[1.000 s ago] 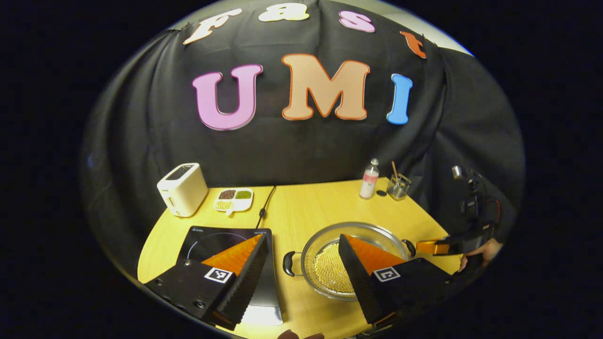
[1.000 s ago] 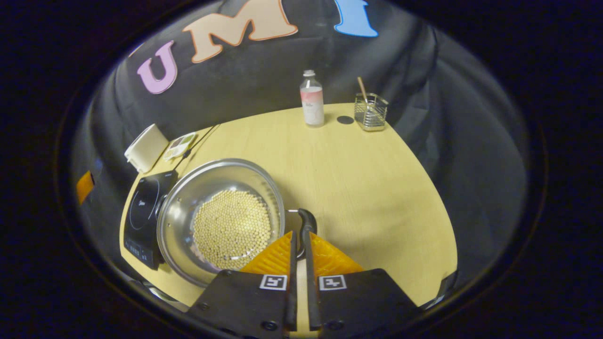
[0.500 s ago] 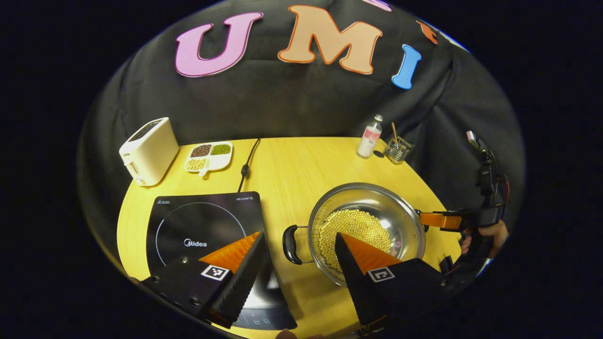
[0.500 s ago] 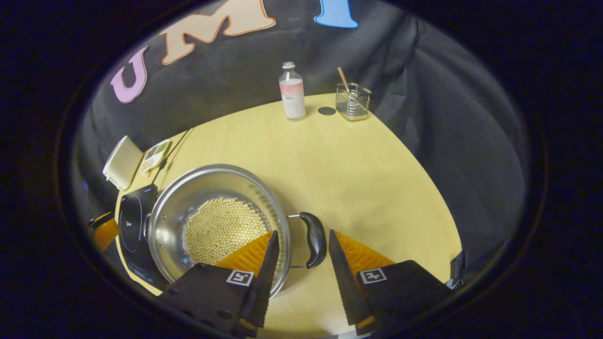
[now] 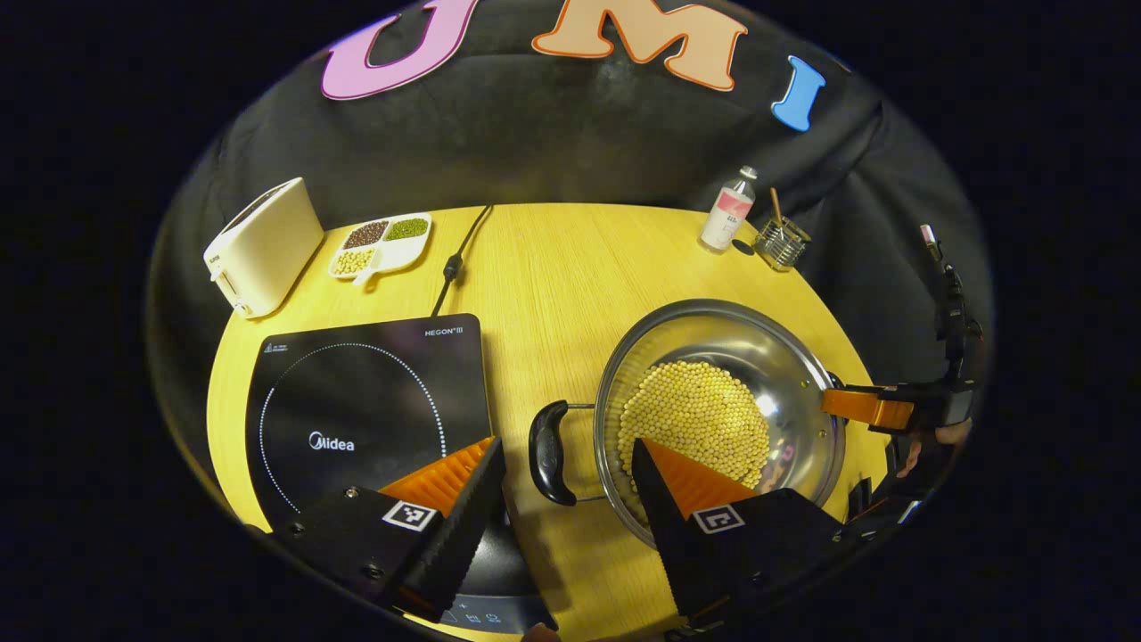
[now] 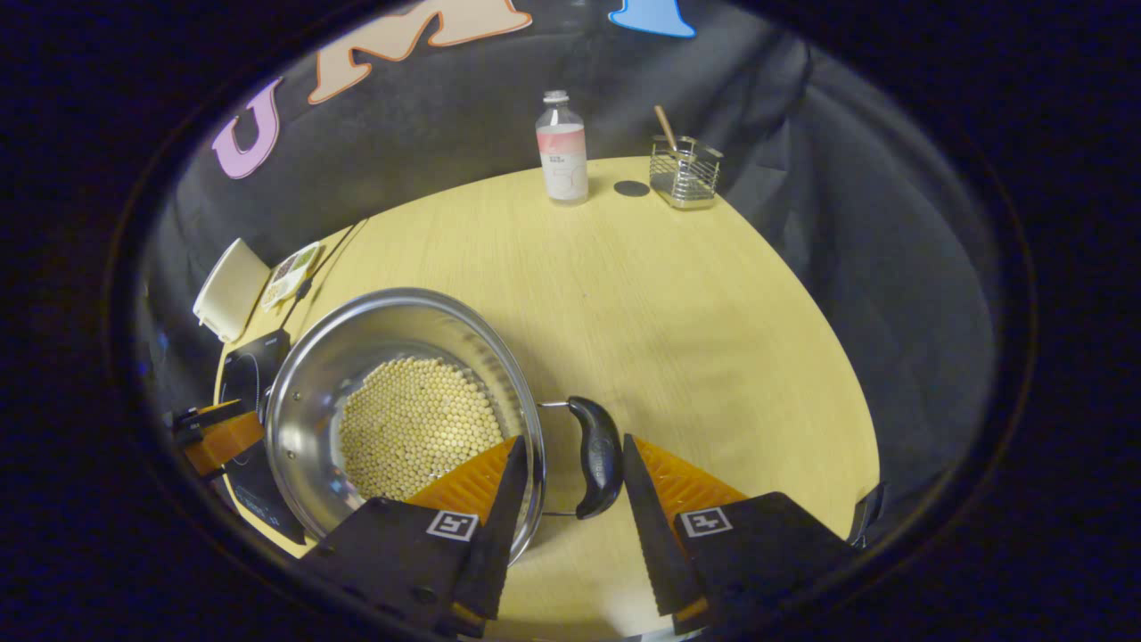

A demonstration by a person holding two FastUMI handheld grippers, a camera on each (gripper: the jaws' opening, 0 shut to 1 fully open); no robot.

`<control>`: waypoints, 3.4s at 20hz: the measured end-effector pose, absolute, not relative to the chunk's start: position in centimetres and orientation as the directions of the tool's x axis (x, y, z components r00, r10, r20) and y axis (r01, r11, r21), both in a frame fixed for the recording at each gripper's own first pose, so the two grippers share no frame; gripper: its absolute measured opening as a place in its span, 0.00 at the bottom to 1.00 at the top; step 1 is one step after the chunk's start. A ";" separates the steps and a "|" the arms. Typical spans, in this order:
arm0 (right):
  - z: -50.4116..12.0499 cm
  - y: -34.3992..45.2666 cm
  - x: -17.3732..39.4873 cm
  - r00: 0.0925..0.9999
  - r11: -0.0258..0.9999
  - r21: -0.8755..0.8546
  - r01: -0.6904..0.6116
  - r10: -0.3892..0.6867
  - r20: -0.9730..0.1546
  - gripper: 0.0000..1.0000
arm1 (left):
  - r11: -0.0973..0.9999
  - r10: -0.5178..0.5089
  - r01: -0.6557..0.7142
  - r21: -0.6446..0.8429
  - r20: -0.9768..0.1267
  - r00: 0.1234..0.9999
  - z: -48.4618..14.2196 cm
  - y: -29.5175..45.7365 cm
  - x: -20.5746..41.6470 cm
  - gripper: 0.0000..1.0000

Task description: First push the handle of the pot to place it horizontally, then grasp the pot with both hands and set it on the induction cooktop.

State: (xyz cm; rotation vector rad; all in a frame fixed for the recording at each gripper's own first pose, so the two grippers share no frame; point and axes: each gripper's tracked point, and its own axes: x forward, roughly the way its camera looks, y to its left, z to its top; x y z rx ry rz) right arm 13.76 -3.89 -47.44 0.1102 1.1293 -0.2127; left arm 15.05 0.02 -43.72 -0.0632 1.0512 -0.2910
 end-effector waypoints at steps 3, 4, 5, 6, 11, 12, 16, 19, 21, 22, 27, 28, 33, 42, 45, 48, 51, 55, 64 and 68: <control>-48.4 -3.9 13.6 0.393 0.977 -0.009 0.214 -0.094 -0.915 0.60 | 0.963 -0.252 0.203 -0.178 -0.865 0.433 -45.0 -0.3 15.2 0.88; -48.4 -3.9 13.9 0.394 0.977 -0.004 0.212 -0.089 -0.915 0.60 | 0.963 -0.250 0.206 -0.175 -0.867 0.431 -45.4 -0.5 15.5 0.88; -48.8 -3.8 14.1 0.392 0.977 0.001 0.211 -0.084 -0.916 0.60 | 0.963 -0.246 0.210 -0.169 -0.871 0.426 -45.8 -0.6 15.6 0.88; -49.0 -3.9 14.2 0.389 0.978 0.007 0.210 -0.077 -0.918 0.60 | 0.962 -0.244 0.216 -0.165 -0.877 0.414 -46.1 -0.6 15.4 0.86; -49.8 -3.8 14.4 0.375 0.978 0.027 0.205 -0.053 -0.926 0.62 | 0.965 -0.229 0.205 -0.161 -0.900 0.371 -48.2 -1.2 14.9 0.82; -50.0 -3.7 14.5 0.371 0.979 0.035 0.198 -0.042 -0.928 0.63 | 0.968 -0.219 0.201 -0.152 -0.902 0.372 -48.2 -1.0 15.0 0.80; -50.1 -3.6 14.4 0.370 0.980 0.072 0.187 -0.002 -0.929 0.55 | 0.973 -0.211 0.163 -0.162 -0.913 0.349 -49.1 -0.8 14.7 0.68; -50.2 -3.5 14.5 0.362 0.976 0.103 0.194 0.026 -0.932 0.55 | 0.971 -0.217 0.171 -0.165 -0.909 0.355 -49.2 -0.7 15.0 0.66; -49.9 -3.5 14.1 0.346 0.976 0.105 0.189 0.034 -0.938 0.43 | 0.972 -0.221 0.156 -0.177 -0.913 0.343 -48.9 -0.9 14.7 0.64; -49.8 -3.4 14.1 0.343 0.978 0.105 0.182 0.038 -0.939 0.43 | 0.972 -0.222 0.153 -0.179 -0.913 0.342 -48.7 -0.9 14.4 0.65; -47.9 -2.9 13.7 0.371 0.979 0.138 0.150 0.074 -0.926 0.49 | 0.979 -0.191 0.136 -0.149 -0.906 0.378 -46.1 -0.3 13.7 0.62; -47.7 -2.7 13.9 0.378 0.978 0.149 0.145 0.085 -0.922 0.48 | 0.981 -0.181 0.134 -0.138 -0.904 0.387 -45.5 -0.1 13.6 0.62; -46.1 -0.6 14.2 0.395 0.976 0.197 0.096 0.144 -0.907 0.49 | 0.992 -0.117 0.096 -0.084 -0.899 0.422 -42.5 2.2 12.9 0.61; -43.8 7.8 15.7 0.434 0.970 0.242 0.031 0.205 -0.878 0.49 | 0.998 -0.058 0.049 -0.040 -0.876 0.479 -38.9 10.4 13.1 0.61; -43.5 11.0 15.6 0.436 0.976 0.214 0.051 0.171 -0.884 0.41 | 0.996 -0.089 0.061 -0.068 -0.872 0.482 -39.5 13.7 13.4 0.61; -43.4 15.0 15.0 0.439 0.983 0.175 0.061 0.131 -0.889 0.49 | 0.992 -0.126 0.080 -0.100 -0.870 0.477 -40.0 17.6 13.8 0.61; -44.0 18.2 14.8 0.431 0.984 0.153 0.089 0.101 -0.897 0.49 | 0.988 -0.153 0.098 -0.121 -0.873 0.463 -41.1 21.0 14.2 0.61; -44.3 21.2 14.8 0.421 0.986 0.124 0.109 0.067 -0.904 0.49 | 0.982 -0.187 0.124 -0.145 -0.869 0.458 -42.4 23.9 15.0 0.61; -45.1 26.5 15.9 0.402 0.988 0.102 0.115 0.048 -0.914 0.49 | 0.983 -0.178 0.126 -0.134 -0.865 0.469 -43.6 28.9 16.5 0.61; -45.2 27.7 16.3 0.406 0.987 0.104 0.124 0.045 -0.913 0.49 | 0.984 -0.178 0.111 -0.142 -0.855 0.488 -43.7 30.1 17.4 0.61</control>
